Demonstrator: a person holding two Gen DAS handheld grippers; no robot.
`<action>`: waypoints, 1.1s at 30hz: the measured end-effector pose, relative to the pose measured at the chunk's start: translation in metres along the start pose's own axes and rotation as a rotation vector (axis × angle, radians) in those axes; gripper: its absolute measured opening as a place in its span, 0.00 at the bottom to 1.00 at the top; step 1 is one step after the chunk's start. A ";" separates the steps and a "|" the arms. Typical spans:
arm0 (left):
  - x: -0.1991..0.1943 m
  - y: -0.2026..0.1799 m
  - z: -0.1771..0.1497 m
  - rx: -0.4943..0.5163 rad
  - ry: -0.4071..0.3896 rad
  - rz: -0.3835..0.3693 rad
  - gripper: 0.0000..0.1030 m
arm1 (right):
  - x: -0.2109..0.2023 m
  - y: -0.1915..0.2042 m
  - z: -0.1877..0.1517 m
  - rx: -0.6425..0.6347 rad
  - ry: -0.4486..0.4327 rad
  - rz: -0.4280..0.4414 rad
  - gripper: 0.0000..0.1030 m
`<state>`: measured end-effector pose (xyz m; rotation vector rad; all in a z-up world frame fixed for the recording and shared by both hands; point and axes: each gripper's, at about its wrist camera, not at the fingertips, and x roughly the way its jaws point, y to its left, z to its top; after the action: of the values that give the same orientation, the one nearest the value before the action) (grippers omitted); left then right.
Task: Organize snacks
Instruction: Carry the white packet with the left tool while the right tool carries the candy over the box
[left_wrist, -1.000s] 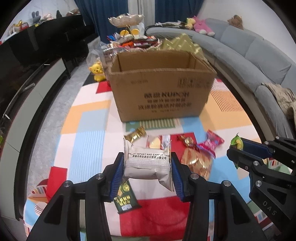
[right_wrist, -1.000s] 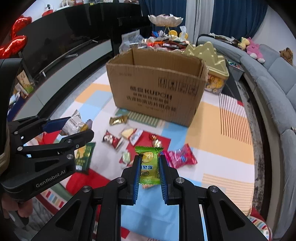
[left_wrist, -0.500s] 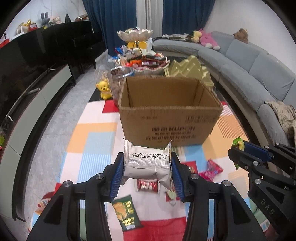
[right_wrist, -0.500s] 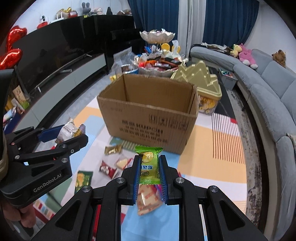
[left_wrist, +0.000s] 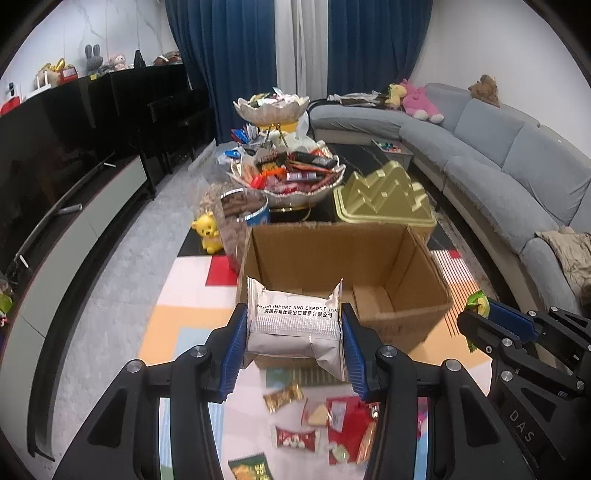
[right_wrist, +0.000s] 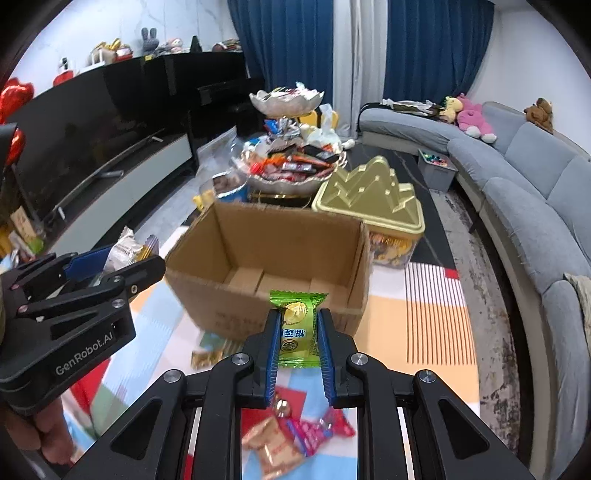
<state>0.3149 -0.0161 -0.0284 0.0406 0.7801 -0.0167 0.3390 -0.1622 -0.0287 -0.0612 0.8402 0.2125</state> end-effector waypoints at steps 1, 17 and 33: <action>0.003 0.000 0.005 -0.001 -0.002 0.002 0.46 | 0.001 -0.001 0.004 0.003 -0.002 -0.001 0.20; 0.049 0.006 0.032 -0.024 0.036 0.018 0.46 | 0.040 -0.006 0.040 0.026 0.018 -0.014 0.20; 0.082 0.007 0.036 -0.042 0.074 0.013 0.46 | 0.079 -0.019 0.049 0.074 0.074 -0.022 0.20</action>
<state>0.3990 -0.0106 -0.0607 0.0066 0.8538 0.0138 0.4300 -0.1610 -0.0549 -0.0087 0.9197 0.1590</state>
